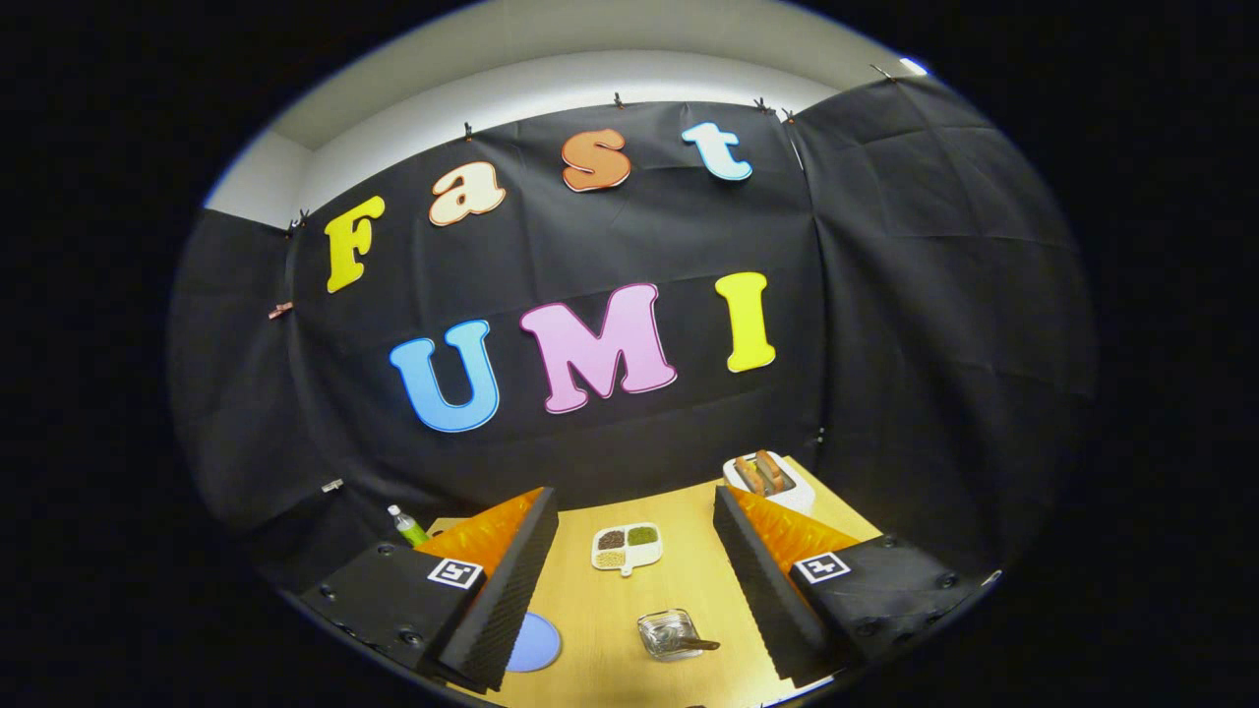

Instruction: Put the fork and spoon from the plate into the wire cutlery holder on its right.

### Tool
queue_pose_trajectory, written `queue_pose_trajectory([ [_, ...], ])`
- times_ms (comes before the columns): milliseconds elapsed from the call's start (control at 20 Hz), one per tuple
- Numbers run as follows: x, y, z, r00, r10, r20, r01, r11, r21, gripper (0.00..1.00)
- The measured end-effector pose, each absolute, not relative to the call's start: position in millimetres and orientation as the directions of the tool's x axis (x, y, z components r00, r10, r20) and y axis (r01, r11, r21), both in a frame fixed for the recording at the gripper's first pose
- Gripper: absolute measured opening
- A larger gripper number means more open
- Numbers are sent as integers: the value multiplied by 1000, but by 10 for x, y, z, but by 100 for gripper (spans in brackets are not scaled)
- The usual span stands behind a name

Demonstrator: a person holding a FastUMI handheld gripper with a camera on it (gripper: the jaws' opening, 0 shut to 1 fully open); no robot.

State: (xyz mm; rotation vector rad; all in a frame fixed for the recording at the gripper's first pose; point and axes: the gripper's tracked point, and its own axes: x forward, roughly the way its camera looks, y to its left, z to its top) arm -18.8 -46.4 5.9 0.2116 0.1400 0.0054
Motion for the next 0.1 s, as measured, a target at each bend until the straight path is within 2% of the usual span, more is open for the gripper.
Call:
queue_pose_trajectory([
  [100, -74, -459, 43, 989, 40, -143, -11, 981, 192, 99],
])
